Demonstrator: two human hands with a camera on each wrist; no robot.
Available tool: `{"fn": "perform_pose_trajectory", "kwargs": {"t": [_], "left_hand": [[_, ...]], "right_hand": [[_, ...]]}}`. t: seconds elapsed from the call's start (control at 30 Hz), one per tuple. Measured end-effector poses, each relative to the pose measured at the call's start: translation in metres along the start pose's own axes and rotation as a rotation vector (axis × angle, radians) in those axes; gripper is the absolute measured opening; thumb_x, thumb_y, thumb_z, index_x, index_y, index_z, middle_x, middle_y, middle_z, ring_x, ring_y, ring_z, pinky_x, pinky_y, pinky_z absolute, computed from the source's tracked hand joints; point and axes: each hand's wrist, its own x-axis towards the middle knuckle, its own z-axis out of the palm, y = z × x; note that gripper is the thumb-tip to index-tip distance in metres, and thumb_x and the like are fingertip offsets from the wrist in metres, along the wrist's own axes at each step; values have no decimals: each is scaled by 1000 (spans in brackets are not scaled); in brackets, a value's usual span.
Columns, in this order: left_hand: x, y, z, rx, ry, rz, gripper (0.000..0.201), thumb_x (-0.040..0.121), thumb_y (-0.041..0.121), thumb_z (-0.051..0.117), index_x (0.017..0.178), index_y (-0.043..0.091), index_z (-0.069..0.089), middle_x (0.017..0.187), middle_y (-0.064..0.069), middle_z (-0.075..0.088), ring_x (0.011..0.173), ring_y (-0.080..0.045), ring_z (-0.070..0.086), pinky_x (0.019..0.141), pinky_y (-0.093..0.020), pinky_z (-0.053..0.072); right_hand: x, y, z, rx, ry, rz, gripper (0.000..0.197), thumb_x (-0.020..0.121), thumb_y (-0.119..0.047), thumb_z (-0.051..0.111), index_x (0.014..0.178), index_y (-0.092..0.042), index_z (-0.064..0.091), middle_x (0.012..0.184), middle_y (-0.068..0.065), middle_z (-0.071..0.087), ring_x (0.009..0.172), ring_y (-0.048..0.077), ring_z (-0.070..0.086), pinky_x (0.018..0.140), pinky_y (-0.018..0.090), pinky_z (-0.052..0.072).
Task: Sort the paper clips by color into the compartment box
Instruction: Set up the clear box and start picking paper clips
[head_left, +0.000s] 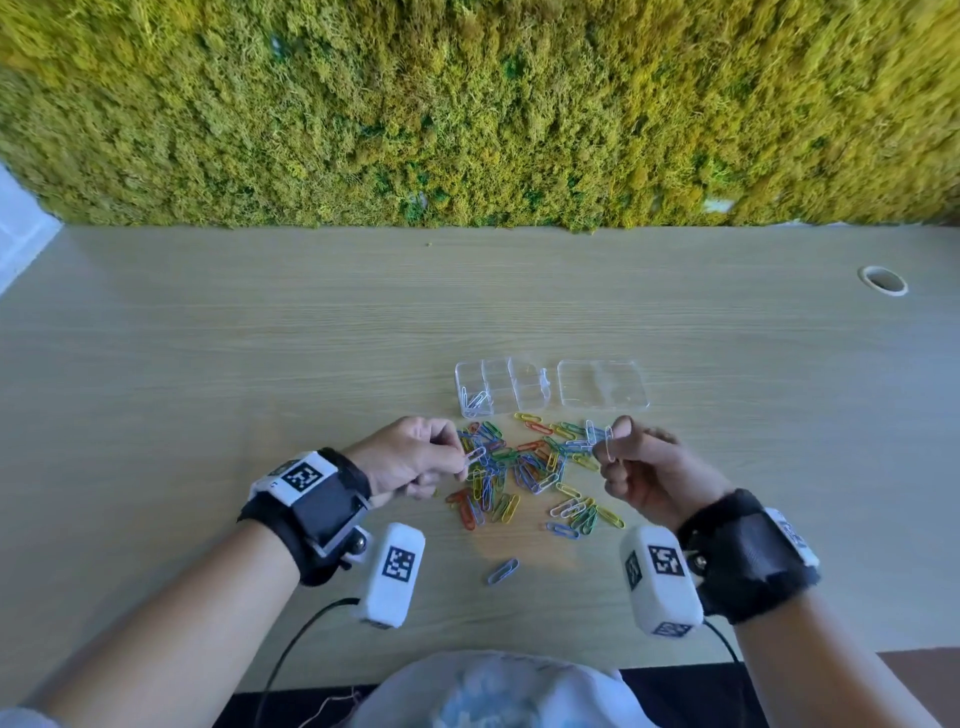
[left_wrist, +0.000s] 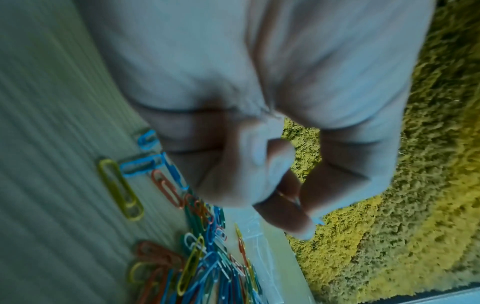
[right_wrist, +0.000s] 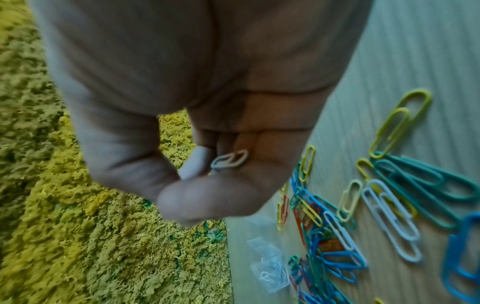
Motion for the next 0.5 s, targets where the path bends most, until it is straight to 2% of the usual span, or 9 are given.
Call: {"fn": "perform_pose_trajectory", "kwargs": {"t": [0.07, 0.13, 0.2, 0.23, 0.3, 0.37, 0.43, 0.5], "left_hand": [[3, -2, 1, -62, -26, 12, 28, 59, 6, 65, 85, 9, 56, 61, -3, 59, 37, -4, 38, 33, -14, 27], [5, -2, 5, -129, -12, 8, 26, 75, 0, 51, 98, 10, 60, 61, -2, 54, 40, -7, 40, 36, -16, 31], [5, -1, 8, -204, 4, -20, 33, 83, -6, 29, 91, 9, 57, 58, 0, 48, 42, -9, 40, 37, -17, 32], [5, 0, 9, -236, -1, -34, 33, 82, -5, 23, 83, 10, 53, 57, 1, 45, 42, -9, 39, 37, -17, 31], [5, 2, 12, -243, -11, -53, 21, 75, 2, 27, 73, 13, 44, 56, 2, 42, 43, -11, 37, 37, -16, 28], [8, 2, 11, -139, 27, -46, 10, 69, 7, 36, 69, 15, 42, 57, 2, 41, 43, -11, 36, 37, -16, 26], [14, 1, 9, 106, 99, 1, 8, 73, 10, 48, 69, 16, 45, 60, 2, 44, 46, -12, 39, 39, -20, 29], [17, 2, 7, 537, 170, 62, 14, 80, 15, 59, 69, 20, 51, 64, 6, 51, 55, -11, 45, 48, -27, 38]], "right_hand": [[0, 0, -1, 54, -13, 3, 18, 65, 3, 60, 72, -13, 63, 58, 5, 53, 42, 12, 48, 39, 20, 43], [1, 2, -2, 62, 14, 40, 24, 80, 4, 44, 87, -11, 61, 61, 4, 53, 45, 12, 49, 41, 20, 44], [2, 4, -1, 23, 44, 74, 23, 86, -2, 35, 82, -11, 55, 61, 3, 51, 45, 13, 48, 38, 18, 40], [3, 5, 0, -40, 59, 78, 17, 86, -6, 38, 77, -11, 53, 61, 3, 49, 44, 12, 46, 36, 17, 36], [6, 6, 1, -322, 97, 52, 17, 87, -7, 51, 71, -11, 50, 60, 3, 43, 43, 11, 39, 36, 17, 28], [7, 6, 6, -790, 102, 6, 20, 88, -11, 61, 69, -15, 56, 58, 0, 42, 47, 10, 37, 40, 18, 29], [7, 5, 11, -1262, 92, -68, 17, 83, -19, 69, 68, -25, 63, 58, -7, 48, 54, 8, 43, 49, 17, 37], [7, 6, 16, -1552, 41, -120, 10, 80, -25, 71, 75, -32, 66, 61, -13, 48, 56, 1, 43, 55, 16, 37]]}}
